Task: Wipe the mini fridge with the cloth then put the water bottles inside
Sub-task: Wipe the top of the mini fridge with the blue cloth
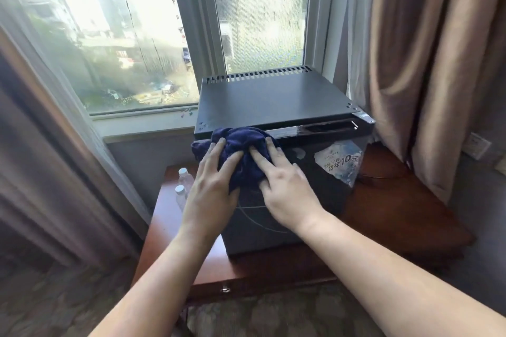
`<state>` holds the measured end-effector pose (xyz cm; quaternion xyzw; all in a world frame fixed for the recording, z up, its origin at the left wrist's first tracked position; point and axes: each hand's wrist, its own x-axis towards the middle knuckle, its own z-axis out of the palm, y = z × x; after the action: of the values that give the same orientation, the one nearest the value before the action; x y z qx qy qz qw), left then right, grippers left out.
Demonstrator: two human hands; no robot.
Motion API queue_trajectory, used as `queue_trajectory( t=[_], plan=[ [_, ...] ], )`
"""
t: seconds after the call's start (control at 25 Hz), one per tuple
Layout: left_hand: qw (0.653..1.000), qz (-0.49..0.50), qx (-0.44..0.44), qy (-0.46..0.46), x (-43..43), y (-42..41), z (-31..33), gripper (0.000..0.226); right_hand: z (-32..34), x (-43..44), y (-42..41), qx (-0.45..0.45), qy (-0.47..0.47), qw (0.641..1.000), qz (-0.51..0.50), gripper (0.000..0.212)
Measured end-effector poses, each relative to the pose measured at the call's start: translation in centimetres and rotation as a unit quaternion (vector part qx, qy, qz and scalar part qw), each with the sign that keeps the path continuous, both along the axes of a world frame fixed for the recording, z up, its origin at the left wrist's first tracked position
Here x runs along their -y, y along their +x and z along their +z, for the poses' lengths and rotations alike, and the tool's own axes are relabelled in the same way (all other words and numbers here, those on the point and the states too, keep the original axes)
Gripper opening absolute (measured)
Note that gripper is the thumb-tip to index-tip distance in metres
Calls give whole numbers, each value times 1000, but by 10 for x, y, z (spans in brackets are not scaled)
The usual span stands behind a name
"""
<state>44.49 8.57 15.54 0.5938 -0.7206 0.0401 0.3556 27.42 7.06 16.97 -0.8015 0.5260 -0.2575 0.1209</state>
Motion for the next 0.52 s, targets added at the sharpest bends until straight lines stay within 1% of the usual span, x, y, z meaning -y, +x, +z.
queue_trajectory(
  t=[0.08, 0.16, 0.24, 0.36, 0.52],
  plan=[
    [1000, 3, -24, -6, -4, -7, -13, 76, -10, -3, -3, 88, 39, 995, 28, 73],
    [999, 5, -36, 1, -6, -14, -23, 81, -19, -5, -9, 141, 73, 986, 46, 77],
    [999, -7, -39, 0, -7, -21, -31, 83, -27, -7, -17, 160, 76, 983, 39, 79],
    [1000, -15, -23, 9, -2, -34, -42, 80, -39, -10, -29, 183, 84, 979, -10, 76],
    [999, -39, 18, 32, 5, -50, -63, 78, -60, -16, -46, 212, 150, 963, -69, 71]
  ],
)
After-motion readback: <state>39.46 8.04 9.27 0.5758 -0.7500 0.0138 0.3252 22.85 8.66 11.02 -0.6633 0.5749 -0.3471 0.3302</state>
